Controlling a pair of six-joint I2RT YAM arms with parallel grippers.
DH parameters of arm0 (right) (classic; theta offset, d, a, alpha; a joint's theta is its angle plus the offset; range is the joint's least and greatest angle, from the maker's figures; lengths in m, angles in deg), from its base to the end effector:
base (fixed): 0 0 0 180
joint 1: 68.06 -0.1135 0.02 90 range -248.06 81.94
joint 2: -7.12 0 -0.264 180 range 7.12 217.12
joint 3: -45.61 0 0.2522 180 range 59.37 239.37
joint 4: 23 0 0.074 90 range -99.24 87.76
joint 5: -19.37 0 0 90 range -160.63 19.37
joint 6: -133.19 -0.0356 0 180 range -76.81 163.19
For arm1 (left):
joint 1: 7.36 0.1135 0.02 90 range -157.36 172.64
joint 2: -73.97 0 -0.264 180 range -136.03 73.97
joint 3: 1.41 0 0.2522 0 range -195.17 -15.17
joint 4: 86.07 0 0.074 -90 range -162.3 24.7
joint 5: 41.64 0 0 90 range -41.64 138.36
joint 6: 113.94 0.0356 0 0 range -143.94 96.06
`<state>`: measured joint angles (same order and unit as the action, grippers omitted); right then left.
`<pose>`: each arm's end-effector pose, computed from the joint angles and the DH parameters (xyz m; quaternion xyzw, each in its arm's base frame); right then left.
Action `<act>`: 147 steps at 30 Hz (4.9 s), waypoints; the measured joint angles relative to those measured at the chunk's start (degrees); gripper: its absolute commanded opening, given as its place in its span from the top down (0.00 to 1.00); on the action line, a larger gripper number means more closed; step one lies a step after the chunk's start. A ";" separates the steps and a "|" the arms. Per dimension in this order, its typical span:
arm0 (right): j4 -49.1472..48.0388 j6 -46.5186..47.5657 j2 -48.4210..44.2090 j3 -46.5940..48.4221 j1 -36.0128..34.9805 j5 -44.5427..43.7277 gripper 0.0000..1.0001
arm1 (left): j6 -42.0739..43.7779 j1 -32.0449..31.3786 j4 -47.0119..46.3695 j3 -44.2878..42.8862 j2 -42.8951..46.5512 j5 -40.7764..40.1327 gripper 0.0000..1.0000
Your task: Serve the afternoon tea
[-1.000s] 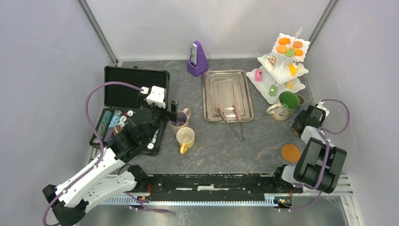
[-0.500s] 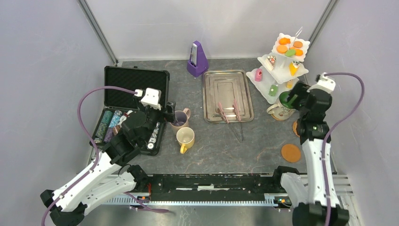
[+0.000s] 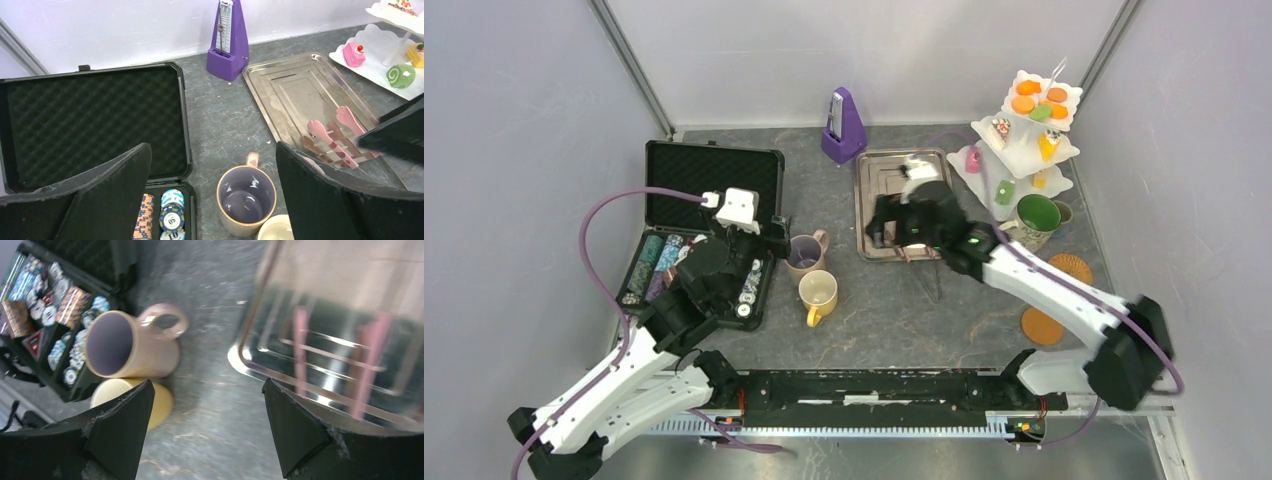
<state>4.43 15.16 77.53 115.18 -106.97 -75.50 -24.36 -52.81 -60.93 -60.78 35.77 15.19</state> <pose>0.2198 0.1736 0.3067 -0.0596 0.8558 0.2523 0.4477 0.1200 -0.0941 0.3607 0.0885 0.7219 -0.0626 0.6835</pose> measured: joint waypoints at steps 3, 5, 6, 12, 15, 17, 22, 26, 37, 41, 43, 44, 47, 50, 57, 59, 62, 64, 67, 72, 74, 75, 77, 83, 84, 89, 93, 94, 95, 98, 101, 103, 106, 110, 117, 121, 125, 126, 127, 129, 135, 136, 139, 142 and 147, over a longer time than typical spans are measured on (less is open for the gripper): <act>0.17 -3.10 10.40 6.95 -6.56 -1.07 0.15 | 0.02 0.00 -0.07 0.07 0.66 -1.11 0.00; 0.31 -6.08 17.16 12.11 -10.45 -1.79 0.15 | 0.02 0.00 -0.44 0.07 0.76 -1.55 0.00; 0.48 -7.28 19.69 14.10 -11.89 -1.97 0.16 | 0.02 0.00 -0.68 0.07 0.76 -1.64 0.00; 3.45 -12.92 32.72 25.83 -18.03 -4.00 0.21 | 0.02 0.00 -0.98 0.07 0.70 -1.77 0.00; 5.86 -13.90 36.65 29.66 -18.95 -5.99 0.23 | 0.02 0.00 -0.98 0.07 0.70 -1.73 0.00; 6.88 -14.38 38.38 30.93 -19.30 -7.63 0.24 | 0.02 0.00 -0.98 0.07 0.72 -1.70 0.00; 9.73 -14.69 40.79 31.91 -19.85 -10.93 0.38 | 0.02 0.00 -1.01 0.07 1.03 -1.33 0.00; 11.54 -14.53 41.92 32.92 -20.48 -13.77 0.55 | 0.02 0.00 -1.03 0.09 1.27 -1.22 0.00; 17.18 -14.14 45.07 38.56 -21.09 -21.68 0.97 | 0.02 0.07 -1.27 0.07 1.81 -1.25 0.00; 17.68 -14.10 45.07 38.69 -21.09 -22.27 1.00 | 0.02 0.07 -1.25 0.07 1.81 -1.27 0.00; 17.73 -13.84 45.00 38.69 -21.09 -22.67 1.00 | 0.02 0.07 -1.27 0.07 1.81 -1.27 0.00; 17.81 -13.55 44.89 38.69 -21.09 -23.08 1.00 | 0.02 0.07 -1.27 0.09 1.81 -1.25 0.00; 18.88 -12.15 43.74 38.66 -20.83 -25.03 1.00 | 0.02 0.07 -1.27 0.07 1.81 -1.25 0.00; 19.37 -10.99 39.45 37.33 -20.41 -27.58 1.00 | 0.02 0.04 -1.22 0.07 1.75 -1.14 0.00; 18.25 -9.16 13.86 27.02 -17.92 -38.56 1.00 | 0.02 0.04 -1.22 0.09 1.49 -0.81 0.00; 18.27 -9.07 5.90 23.39 -16.85 -42.97 1.00 | 0.02 0.04 -1.22 0.09 1.44 -0.76 0.00; 20.02 -9.20 -6.88 16.61 -14.38 -51.82 1.00 | 0.02 0.04 -1.22 0.09 1.36 -0.72 0.00; 22.08 -9.20 -13.66 12.74 -12.37 -57.40 1.00 | 0.02 0.04 -1.22 0.09 1.16 -0.61 0.00; 26.40 -8.13 -22.56 6.38 -8.09 -65.48 1.00 | 0.02 0.04 -1.20 0.09 0.63 -0.09 0.00; 31.36 -5.66 -26.16 1.51 3.91 -71.91 1.00 | 0.02 0.04 -1.20 0.09 -0.22 0.46 0.00; 32.28 -5.18 -24.98 -0.07 9.79 -72.30 1.00 | 0.02 0.04 -1.20 0.09 -0.61 0.50 0.00; 32.83 -5.27 -24.09 -0.61 12.85 -72.08 1.00 | 0.02 0.04 -1.20 0.09 -0.83 0.50 0.00; 33.38 -5.68 -22.10 -1.33 18.36 -70.93 1.00 | 0.02 0.04 -1.18 0.07 -1.20 0.52 0.00; 29.24 -5.57 -19.65 -4.81 38.86 -58.12 1.00 | 0.02 0.04 -1.11 0.09 -1.64 0.52 0.00; 28.55 -5.81 -19.21 -5.22 41.68 -55.80 1.00 | 0.02 0.04 -1.14 0.09 -1.64 0.50 0.00; 26.88 -8.63 -15.26 -6.60 51.58 -45.44 1.00 | 0.02 0.04 -1.14 0.09 -1.86 0.61 0.01; 25.57 -11.28 -13.53 -8.35 54.77 -38.82 1.00 | 0.00 0.04 -1.09 0.09 -2.08 0.72 0.00; 25.14 -11.76 -13.40 -8.96 55.56 -37.31 1.00 | 0.00 0.04 -1.11 0.09 -2.05 0.72 0.01; 24.52 -12.09 -13.29 -9.62 56.39 -35.98 1.00 | 0.02 0.04 -1.14 0.07 -2.05 0.72 0.00; 23.17 -12.63 -12.68 -11.41 59.10 -32.98 1.00 | 0.02 0.04 -1.14 0.09 -2.12 0.72 0.00; 22.40 -12.63 -11.39 -12.61 61.37 -30.71 1.00 | 0.02 0.04 -1.11 0.09 -2.21 0.72 0.00; 21.64 -12.57 -10.69 -13.35 62.38 -29.46 1.00 | 0.02 0.04 -1.14 0.09 -2.23 0.70 0.01; 20.57 -12.20 -10.12 -14.08 63.30 -28.04 1.00 | 0.02 0.04 -1.16 0.09 -2.49 0.72 0.01; 19.67 -11.96 -10.01 -14.08 63.80 -27.04 1.00 | 0.02 0.04 -1.05 0.09 -2.86 0.70 0.01; 19.28 -11.30 -9.25 -13.51 64.39 -27.12 1.00 | 0.00 0.04 -1.05 0.09 -3.21 0.70 0.01; 19.30 -11.10 -8.07 -12.46 64.87 -26.99 1.00 | 0.02 0.04 -1.03 0.09 -3.39 0.70 0.01; 19.21 -11.04 -8.11 -11.78 65.07 -27.02 1.00 | 0.02 0.04 -1.03 0.07 -3.43 0.70 0.01; 19.02 -11.04 -8.11 -11.76 65.09 -27.04 1.00 | 0.00 0.04 -1.05 0.09 -3.45 0.70 0.01; 18.86 -11.06 -8.11 -11.76 65.09 -27.02 1.00 | 0.02 0.02 -1.03 0.09 -3.52 0.70 0.01; 18.75 -11.10 -8.09 -11.76 65.18 -27.02 1.00 | 0.00 0.00 -1.03 0.09 -3.69 0.72 0.01; 18.05 -11.17 -6.45 -11.67 65.46 -27.04 1.00 | 0.02 0.00 -1.01 0.09 -3.87 0.72 0.01; 17.92 -11.15 -6.12 -11.67 65.51 -27.04 1.00 | 0.02 0.00 -1.01 0.09 -3.87 0.70 0.01; 17.03 -11.15 -5.44 -11.67 65.61 -27.06 0.96 | 0.02 0.00 -1.01 0.09 -3.87 0.70 0.01; 16.02 -11.08 -4.92 -11.67 65.68 -27.06 0.73 | 0.00 0.00 -1.03 0.09 -3.93 0.70 0.01; 12.85 -9.09 -4.90 -11.67 65.79 -26.56 0.49 | 0.02 0.00 -0.98 0.09 -4.46 0.72 0.01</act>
<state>17.28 6.07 72.64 103.51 -41.18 -102.05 -24.34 -52.81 -61.91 -60.69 31.32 15.91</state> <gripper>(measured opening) 0.376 0.996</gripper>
